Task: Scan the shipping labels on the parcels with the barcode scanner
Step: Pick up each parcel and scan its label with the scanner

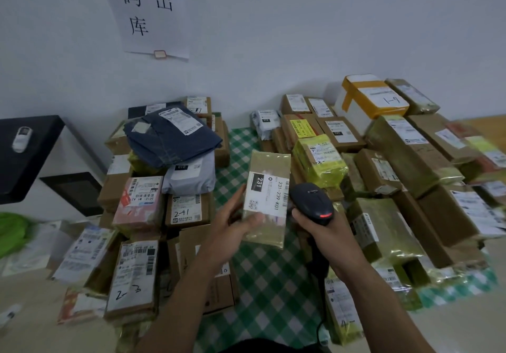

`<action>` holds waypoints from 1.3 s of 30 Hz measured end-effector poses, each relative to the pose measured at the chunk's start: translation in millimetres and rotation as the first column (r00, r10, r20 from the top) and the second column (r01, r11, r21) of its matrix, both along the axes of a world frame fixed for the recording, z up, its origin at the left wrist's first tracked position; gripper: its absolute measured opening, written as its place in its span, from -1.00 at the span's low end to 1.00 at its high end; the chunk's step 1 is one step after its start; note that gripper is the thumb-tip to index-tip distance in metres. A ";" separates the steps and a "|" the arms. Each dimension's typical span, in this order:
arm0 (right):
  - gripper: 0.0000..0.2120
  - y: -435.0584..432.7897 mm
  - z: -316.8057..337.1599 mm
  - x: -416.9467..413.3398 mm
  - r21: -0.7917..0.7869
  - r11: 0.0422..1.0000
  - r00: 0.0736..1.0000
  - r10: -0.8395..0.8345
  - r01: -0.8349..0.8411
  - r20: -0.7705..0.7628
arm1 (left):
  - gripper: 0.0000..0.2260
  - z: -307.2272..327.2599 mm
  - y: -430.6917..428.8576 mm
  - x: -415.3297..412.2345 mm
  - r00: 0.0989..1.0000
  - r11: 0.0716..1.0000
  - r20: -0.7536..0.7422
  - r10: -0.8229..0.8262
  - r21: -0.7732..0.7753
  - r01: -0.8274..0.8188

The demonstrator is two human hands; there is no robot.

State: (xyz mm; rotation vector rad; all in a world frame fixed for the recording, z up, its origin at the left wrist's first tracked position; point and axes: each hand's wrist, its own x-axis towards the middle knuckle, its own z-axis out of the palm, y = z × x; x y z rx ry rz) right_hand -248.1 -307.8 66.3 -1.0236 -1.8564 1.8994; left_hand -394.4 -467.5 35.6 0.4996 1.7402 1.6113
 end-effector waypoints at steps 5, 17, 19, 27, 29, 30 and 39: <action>-0.80 4.3 6.6 1.1 0.057 0.998 0.998 0.034 -0.036 0.045 | -0.30 53.4 0.5 -63.9 0.938 0.967 -0.274 -0.214 -0.198 0.163; -0.81 -12.2 15.8 -7.2 0.154 0.972 0.975 0.152 -0.177 0.162 | -0.40 70.4 37.7 -145.3 0.824 0.845 -0.357 -0.439 -0.475 0.245; -0.82 -14.1 15.9 -6.3 0.146 0.968 0.968 0.177 -0.205 0.179 | -0.39 64.4 41.2 -148.4 0.835 0.848 -0.348 -0.427 -0.473 0.237; -0.84 -17.5 15.8 -4.7 0.123 0.973 0.967 0.172 -0.197 0.186 | -0.36 55.4 49.1 -152.5 0.852 0.864 -0.338 -0.401 -0.449 0.229; -0.85 -17.6 15.0 -3.7 0.127 0.972 0.967 0.173 -0.198 0.185 | -0.36 53.8 49.6 -153.2 0.849 0.860 -0.337 -0.407 -0.454 0.232; -0.85 -17.6 14.6 -3.4 0.128 0.971 0.966 0.178 -0.204 0.187 | -0.36 53.1 50.0 -153.8 0.848 0.859 -0.338 -0.407 -0.457 0.230; -0.84 -17.5 17.4 -3.6 0.126 0.967 0.958 0.190 -0.220 0.216 | -0.37 58.6 50.3 -147.0 0.845 0.845 -0.322 -0.428 -0.475 0.247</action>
